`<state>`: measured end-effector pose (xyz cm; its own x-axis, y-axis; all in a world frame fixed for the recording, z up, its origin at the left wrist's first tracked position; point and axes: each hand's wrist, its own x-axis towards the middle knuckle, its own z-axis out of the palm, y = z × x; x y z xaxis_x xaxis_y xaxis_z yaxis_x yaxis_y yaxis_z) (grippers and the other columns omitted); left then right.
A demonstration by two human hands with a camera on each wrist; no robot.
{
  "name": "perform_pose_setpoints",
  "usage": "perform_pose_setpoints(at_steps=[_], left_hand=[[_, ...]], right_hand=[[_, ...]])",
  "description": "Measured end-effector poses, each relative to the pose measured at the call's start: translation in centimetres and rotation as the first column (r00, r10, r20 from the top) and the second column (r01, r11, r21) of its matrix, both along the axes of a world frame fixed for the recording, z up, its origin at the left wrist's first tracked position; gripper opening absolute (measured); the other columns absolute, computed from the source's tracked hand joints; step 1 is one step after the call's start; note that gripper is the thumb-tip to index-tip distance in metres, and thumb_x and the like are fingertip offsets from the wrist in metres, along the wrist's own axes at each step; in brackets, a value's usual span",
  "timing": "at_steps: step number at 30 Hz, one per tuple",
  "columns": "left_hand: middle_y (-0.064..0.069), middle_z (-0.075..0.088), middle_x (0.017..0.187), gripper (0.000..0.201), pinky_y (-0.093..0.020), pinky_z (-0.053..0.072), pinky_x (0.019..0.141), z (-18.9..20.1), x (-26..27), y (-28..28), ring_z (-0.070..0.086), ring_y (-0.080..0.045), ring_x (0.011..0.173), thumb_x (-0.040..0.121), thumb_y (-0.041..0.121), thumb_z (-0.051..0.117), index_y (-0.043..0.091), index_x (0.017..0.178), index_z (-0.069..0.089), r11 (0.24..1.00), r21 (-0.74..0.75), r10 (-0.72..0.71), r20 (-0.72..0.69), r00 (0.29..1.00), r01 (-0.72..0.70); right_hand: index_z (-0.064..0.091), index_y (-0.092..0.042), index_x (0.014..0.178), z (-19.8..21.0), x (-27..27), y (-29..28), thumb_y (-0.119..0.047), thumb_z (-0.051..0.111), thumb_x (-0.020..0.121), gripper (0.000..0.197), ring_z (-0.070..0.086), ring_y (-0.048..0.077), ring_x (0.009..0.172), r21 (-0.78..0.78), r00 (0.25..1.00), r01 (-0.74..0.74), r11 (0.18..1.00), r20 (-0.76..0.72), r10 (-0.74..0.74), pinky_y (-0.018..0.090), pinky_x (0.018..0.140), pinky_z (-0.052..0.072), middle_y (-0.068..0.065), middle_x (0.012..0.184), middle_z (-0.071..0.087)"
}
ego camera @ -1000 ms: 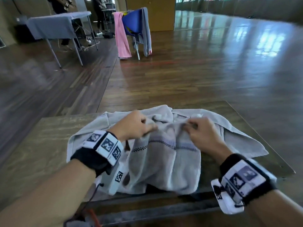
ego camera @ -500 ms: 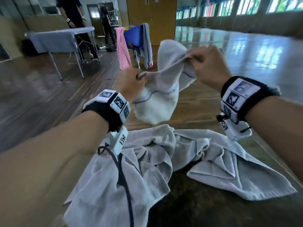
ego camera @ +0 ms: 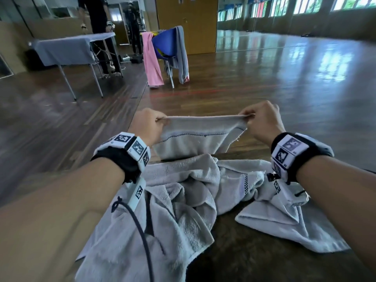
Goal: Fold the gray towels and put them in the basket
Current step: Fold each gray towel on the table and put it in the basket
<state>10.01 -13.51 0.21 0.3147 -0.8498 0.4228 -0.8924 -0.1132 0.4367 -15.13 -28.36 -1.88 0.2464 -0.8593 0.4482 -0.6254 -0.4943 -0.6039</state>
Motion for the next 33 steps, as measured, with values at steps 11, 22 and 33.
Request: perform_pose_setpoints(at_steps=[11,22,33], left_hand=[[-0.005,0.066,0.069,0.029,-0.03,0.044,0.064,-2.3,0.2,5.9,0.059,-0.023,0.07,0.079,-0.008,0.059,0.011,0.085,0.081,0.944,0.293,0.136,0.084,0.987,-0.155],[-0.014,0.074,0.094,0.028,-0.035,0.049,0.067,-2.1,-1.7,16.4,0.058,-0.017,0.067,0.074,0.032,0.068,0.006,0.08,0.075,0.924,0.381,0.085,-0.249,0.965,0.017],[-0.008,0.068,0.085,0.007,-0.032,0.056,0.067,4.0,-7.2,24.2,0.067,-0.021,0.077,0.09,0.012,0.07,0.006,0.092,0.074,0.827,0.5,-0.009,-0.443,0.897,0.255]], right_hand=[[0.083,-0.019,0.094,-2.5,-3.1,4.2,-0.004,0.065,0.091,0.023,0.063,0.03,0.1,0.126,0.951,-0.186,0.974,-0.224,0.211,0.037,0.098,0.051,-0.005,0.08,0.075],[0.066,-0.01,0.072,-2.0,-9.7,14.9,-0.004,0.064,0.09,0.019,0.051,0.002,0.055,0.289,0.95,-0.309,0.906,0.043,0.31,0.016,0.054,0.041,-0.011,0.06,0.06],[0.071,-0.004,0.086,4.6,-16.6,22.1,-0.003,0.065,0.093,0.009,0.059,0.015,0.063,0.545,0.894,-0.388,0.744,0.026,0.447,0.027,0.056,0.048,0.006,0.071,0.062]])
